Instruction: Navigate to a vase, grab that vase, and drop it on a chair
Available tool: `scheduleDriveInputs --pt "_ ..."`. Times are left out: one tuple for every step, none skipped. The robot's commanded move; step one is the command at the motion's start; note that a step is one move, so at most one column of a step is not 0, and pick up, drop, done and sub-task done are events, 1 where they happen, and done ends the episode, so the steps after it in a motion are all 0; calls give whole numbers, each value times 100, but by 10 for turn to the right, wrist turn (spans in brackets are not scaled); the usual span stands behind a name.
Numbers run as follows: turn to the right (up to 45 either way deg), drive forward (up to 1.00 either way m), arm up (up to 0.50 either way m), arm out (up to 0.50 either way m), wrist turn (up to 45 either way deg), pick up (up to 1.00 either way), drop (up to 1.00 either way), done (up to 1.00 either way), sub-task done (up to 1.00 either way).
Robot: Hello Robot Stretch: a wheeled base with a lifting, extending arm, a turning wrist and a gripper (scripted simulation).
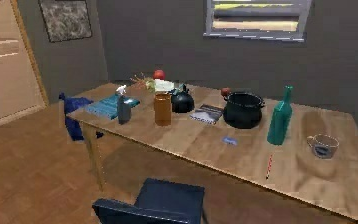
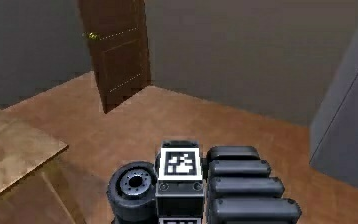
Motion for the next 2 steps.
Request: scheduleDriveInputs --pt "-450 0 0 0 0 0 0 0 0" --pt "-120 0 0 0 0 0 0 0 0"
